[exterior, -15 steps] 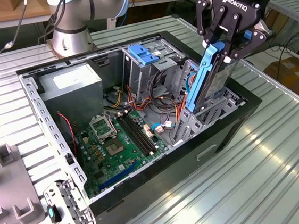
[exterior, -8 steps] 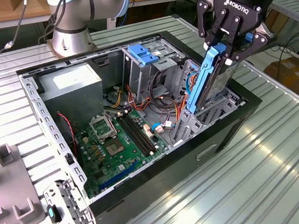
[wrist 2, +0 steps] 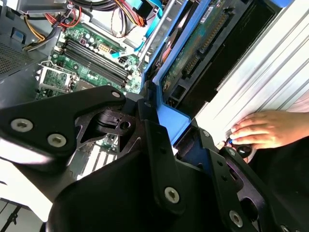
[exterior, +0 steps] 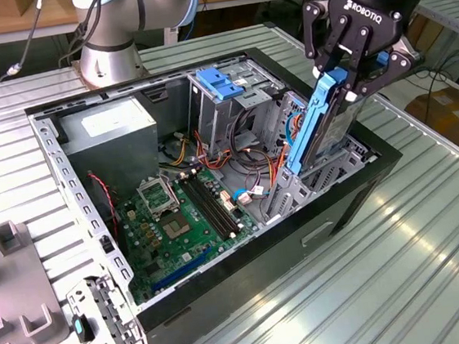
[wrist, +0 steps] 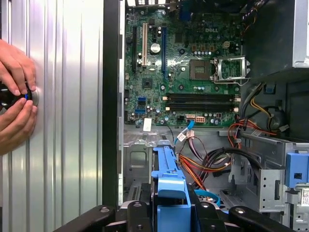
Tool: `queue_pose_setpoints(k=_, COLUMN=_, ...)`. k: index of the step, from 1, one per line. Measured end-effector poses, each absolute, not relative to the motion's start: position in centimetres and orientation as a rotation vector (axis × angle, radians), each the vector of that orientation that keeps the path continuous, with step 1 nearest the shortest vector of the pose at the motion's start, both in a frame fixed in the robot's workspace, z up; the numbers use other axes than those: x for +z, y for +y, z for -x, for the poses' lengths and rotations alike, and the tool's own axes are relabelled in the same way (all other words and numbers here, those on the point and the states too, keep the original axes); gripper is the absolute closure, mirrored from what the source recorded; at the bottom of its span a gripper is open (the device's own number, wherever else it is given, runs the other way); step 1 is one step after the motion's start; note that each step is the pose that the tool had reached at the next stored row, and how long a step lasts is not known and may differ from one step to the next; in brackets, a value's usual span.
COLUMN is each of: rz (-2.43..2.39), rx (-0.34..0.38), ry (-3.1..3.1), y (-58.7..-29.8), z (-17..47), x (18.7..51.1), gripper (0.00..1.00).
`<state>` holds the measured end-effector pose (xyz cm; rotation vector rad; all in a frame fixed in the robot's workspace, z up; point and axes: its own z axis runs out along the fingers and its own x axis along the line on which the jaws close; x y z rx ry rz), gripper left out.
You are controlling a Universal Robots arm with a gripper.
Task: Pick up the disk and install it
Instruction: 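Insert the disk into the insertion slot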
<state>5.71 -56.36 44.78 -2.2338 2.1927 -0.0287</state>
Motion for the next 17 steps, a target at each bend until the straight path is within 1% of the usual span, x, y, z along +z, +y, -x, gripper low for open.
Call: queue_pose_setpoints(k=17, rz=2.232, rx=-0.025, ry=2.190, y=-56.32, z=-5.71, x=44.37, gripper=0.63)
